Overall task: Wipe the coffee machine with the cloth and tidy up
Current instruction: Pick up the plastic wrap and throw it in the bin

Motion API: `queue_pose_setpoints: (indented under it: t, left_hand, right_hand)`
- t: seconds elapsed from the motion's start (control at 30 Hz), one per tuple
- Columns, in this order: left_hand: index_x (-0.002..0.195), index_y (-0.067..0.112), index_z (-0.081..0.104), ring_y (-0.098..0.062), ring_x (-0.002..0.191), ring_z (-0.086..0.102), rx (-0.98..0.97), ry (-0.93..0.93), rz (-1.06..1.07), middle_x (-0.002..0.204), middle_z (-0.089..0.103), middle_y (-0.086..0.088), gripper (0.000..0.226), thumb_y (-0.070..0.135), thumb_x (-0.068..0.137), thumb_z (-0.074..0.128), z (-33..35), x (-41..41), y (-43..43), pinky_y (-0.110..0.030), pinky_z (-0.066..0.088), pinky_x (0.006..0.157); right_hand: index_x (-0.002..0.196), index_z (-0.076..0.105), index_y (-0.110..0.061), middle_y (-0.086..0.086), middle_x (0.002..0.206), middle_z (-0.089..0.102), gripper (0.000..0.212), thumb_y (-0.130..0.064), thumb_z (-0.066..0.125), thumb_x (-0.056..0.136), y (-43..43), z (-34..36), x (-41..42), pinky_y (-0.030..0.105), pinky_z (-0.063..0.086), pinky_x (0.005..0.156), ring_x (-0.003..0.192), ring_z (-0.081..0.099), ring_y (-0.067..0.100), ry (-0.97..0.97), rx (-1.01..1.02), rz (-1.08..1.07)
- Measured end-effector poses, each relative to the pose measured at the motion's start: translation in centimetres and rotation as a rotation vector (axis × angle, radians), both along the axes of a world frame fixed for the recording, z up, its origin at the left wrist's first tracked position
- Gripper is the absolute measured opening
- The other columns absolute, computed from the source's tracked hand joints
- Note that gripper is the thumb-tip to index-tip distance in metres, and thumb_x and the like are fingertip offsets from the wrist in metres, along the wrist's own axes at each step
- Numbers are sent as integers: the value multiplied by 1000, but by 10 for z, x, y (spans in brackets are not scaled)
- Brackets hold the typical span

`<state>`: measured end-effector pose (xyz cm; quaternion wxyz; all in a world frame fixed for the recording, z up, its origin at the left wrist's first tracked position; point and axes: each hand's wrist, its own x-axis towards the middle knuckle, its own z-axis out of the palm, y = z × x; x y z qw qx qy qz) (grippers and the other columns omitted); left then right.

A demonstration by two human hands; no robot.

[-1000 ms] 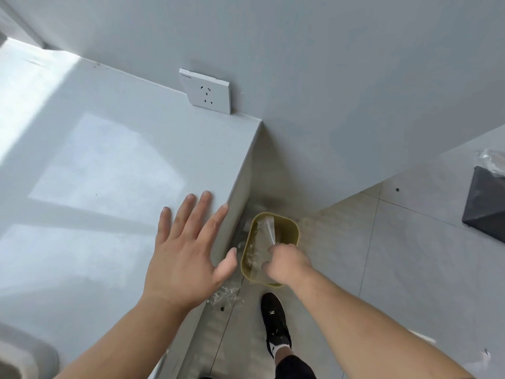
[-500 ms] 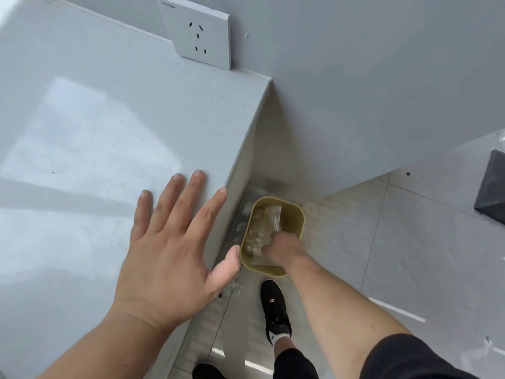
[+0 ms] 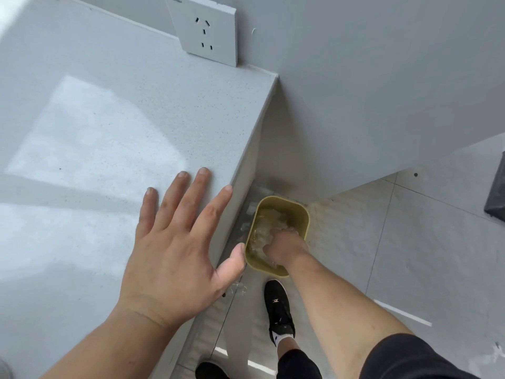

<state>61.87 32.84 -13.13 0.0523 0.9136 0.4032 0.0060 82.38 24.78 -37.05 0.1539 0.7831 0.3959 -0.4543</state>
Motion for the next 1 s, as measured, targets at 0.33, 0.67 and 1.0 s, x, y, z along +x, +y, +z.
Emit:
queue_pose_setpoints:
  t: [0.33,0.67,1.0]
  left_hand:
    - [160,26,39,-33,160,21,4,-31,5,172,28,-8,80,73,95,36,-3,-1,-1,-64,17,125]
    - [160,27,37,-33,160,20,-38,1,26,172,27,-8,81,67,91,47,2,1,-1,-63,15,126]
    - [166,34,16,-27,162,-6,-150,122,56,177,4,-3,85,74,91,24,24,6,-4,-59,4,129]
  right_hand:
    - [141,56,-24,9,133,63,55,-44,44,91,-15,21,5,41,48,91,122,55,32,-45,20,62]
    - [146,54,-24,8,140,60,71,-59,53,84,-26,93,20,44,47,106,129,51,32,-68,142,103]
    - [150,47,-31,-2,151,54,72,-68,49,88,-30,195,17,47,37,116,141,44,27,-108,385,241]
